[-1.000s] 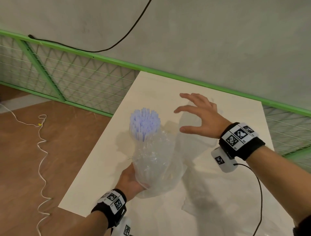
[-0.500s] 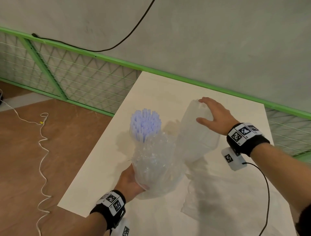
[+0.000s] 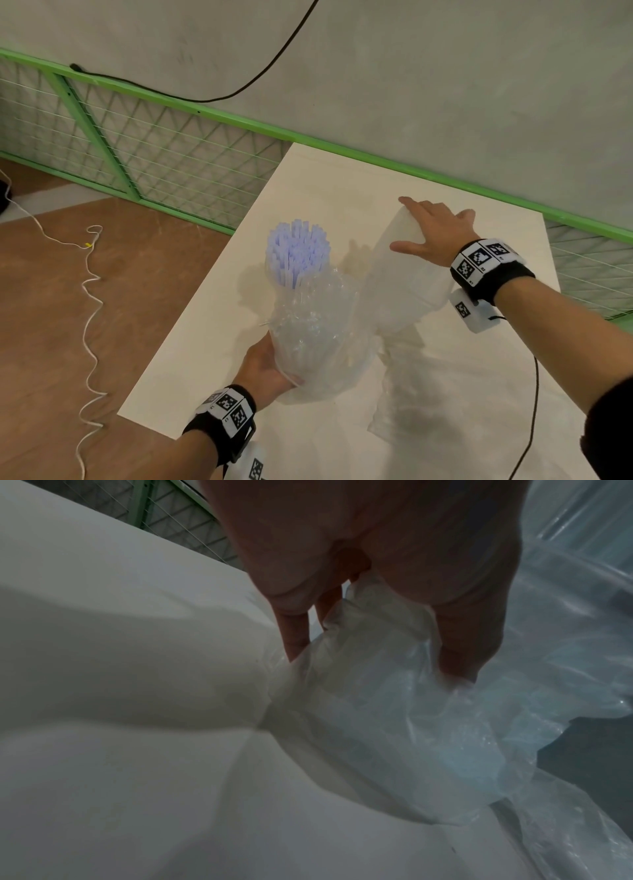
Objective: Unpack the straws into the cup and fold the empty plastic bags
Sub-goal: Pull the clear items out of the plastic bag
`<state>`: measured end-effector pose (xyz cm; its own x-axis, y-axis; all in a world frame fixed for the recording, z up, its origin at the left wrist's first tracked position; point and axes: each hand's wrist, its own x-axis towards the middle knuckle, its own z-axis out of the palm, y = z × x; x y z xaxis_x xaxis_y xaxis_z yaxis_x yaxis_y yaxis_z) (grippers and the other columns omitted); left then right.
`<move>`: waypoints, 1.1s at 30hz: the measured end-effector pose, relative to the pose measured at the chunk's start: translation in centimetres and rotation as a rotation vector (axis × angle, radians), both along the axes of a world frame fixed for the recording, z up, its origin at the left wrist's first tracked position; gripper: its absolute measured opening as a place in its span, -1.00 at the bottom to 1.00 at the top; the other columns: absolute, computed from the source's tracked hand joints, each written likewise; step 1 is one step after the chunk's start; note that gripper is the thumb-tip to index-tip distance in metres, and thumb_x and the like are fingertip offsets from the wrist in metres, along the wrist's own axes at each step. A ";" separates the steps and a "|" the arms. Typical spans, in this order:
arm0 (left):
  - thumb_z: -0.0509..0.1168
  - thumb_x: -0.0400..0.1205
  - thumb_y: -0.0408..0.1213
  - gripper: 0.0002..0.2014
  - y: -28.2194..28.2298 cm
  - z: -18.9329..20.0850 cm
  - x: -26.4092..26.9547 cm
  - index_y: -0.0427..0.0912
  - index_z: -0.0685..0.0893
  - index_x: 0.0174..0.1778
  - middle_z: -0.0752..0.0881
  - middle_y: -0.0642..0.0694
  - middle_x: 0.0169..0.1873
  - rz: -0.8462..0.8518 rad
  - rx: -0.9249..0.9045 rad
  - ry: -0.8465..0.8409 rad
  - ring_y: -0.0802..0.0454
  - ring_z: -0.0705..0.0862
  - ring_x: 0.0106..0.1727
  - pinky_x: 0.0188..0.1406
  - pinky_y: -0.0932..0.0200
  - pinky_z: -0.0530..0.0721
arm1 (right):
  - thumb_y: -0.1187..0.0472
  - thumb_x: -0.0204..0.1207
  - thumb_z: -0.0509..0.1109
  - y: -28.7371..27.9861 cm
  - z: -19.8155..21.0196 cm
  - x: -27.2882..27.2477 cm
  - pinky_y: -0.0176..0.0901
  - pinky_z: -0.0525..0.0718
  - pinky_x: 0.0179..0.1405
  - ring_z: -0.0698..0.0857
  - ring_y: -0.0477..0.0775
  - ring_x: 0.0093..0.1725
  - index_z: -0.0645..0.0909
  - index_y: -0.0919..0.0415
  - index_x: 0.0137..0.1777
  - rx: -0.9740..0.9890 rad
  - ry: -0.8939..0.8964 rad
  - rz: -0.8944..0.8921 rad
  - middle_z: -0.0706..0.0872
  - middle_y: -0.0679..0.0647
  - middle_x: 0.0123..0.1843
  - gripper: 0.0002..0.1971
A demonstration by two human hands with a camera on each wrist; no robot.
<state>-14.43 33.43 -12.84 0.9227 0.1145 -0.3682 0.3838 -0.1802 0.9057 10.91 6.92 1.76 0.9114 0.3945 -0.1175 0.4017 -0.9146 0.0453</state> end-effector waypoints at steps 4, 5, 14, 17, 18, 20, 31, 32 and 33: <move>0.68 0.11 -0.22 -0.24 0.0 0.3 0.0 0.16 0.64 0.26 0.81 0.19 0.05 -0.013 -0.008 -0.004 0.25 0.74 0.13 0.05 0.32 0.70 | -0.38 0.60 -0.01 0.1 2.1 -2.4 0.30 0.16 0.43 0.19 0.04 0.64 0.10 -0.17 0.66 0.248 -0.118 0.038 0.23 -0.12 0.67 -0.34; 0.69 0.11 -0.21 -0.24 0.0 0.3 0.0 0.13 0.64 0.27 0.81 0.19 0.05 -0.008 -0.011 -0.009 0.24 0.75 0.13 0.09 0.28 0.71 | -0.25 0.63 0.06 0.3 2.8 -3.4 0.24 0.22 0.40 0.31 0.05 0.57 0.22 -0.13 0.62 0.354 -0.161 0.049 0.36 -0.08 0.61 -0.42; 0.66 -0.06 -0.14 -0.17 -0.3 1.2 -0.1 0.01 0.67 0.22 0.83 0.09 -0.03 0.016 -0.066 -0.016 0.27 0.77 0.05 0.04 0.33 0.72 | 0.29 0.49 0.31 2.3 1.5 -19.9 -0.02 0.69 -0.06 0.72 0.06 -0.13 0.28 -0.09 0.54 0.517 0.105 0.047 0.66 0.02 0.08 -0.37; 0.69 0.03 -0.24 -0.20 -0.3 1.4 -0.1 0.03 0.63 0.25 0.80 0.14 -0.06 -0.006 -0.015 -0.008 0.47 0.72 -0.04 -0.15 0.52 0.65 | 0.15 0.55 0.29 3.4 -0.3 -21.2 0.00 0.62 -0.08 0.69 0.12 -0.06 -0.06 -0.17 0.65 0.469 0.208 -0.038 0.61 -0.05 0.03 -0.23; 0.69 0.04 -0.22 -0.19 -0.2 1.3 0.0 0.04 0.63 0.26 0.80 0.16 -0.06 -0.010 0.005 -0.005 0.47 0.71 -0.04 -0.16 0.52 0.65 | 0.14 0.55 0.30 3.7 -0.8 -21.0 -0.05 0.57 -0.06 0.67 0.10 -0.05 -0.11 -0.17 0.67 0.515 0.231 -0.063 0.55 -0.12 0.01 -0.19; 0.69 0.07 -0.25 -0.21 -0.1 1.1 -0.1 0.05 0.63 0.27 0.79 0.18 -0.08 -0.014 0.026 0.003 0.41 0.72 -0.03 -0.18 0.52 0.65 | 0.15 0.53 0.34 4.3 -1.7 -19.9 -0.05 0.58 0.09 0.67 0.09 0.10 -0.09 -0.19 0.68 0.660 0.279 -0.124 0.52 -0.12 0.17 -0.16; 0.69 0.24 -0.23 -0.32 -0.1 0.9 0.1 0.13 0.62 0.28 0.77 0.22 -0.10 -0.042 0.089 0.016 0.56 0.68 -0.11 -0.31 0.61 0.57 | 0.29 0.42 0.49 5.9 -2.7 -18.2 -0.35 0.58 0.05 0.60 -0.10 0.12 0.44 -0.02 0.45 0.969 0.168 0.021 0.55 -0.14 0.30 -0.40; 0.69 0.23 -0.21 -0.31 -0.1 0.9 0.0 0.15 0.61 0.27 0.78 0.21 -0.09 -0.042 0.088 0.019 0.49 0.69 -0.07 -0.28 0.58 0.59 | 0.29 0.42 0.51 5.9 -2.6 -18.1 -0.35 0.56 0.05 0.59 -0.10 0.12 0.45 -0.02 0.40 0.972 0.159 0.011 0.57 -0.17 0.28 -0.44; 0.69 0.21 -0.18 -0.30 0.0 0.8 0.0 0.17 0.62 0.27 0.79 0.20 -0.07 -0.041 0.080 0.022 0.41 0.71 -0.03 -0.21 0.52 0.61 | 0.28 0.41 0.52 6.0 -2.5 -18.1 -0.35 0.53 0.05 0.59 -0.11 0.12 0.46 -0.02 0.35 0.975 0.152 0.006 0.60 -0.18 0.24 -0.47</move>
<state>-14.43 33.40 -12.08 0.9187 0.1071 -0.3801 0.3948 -0.2675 0.8790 -7.14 12.87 -0.73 0.9111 0.3854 0.1460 0.3457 -0.5218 -0.7799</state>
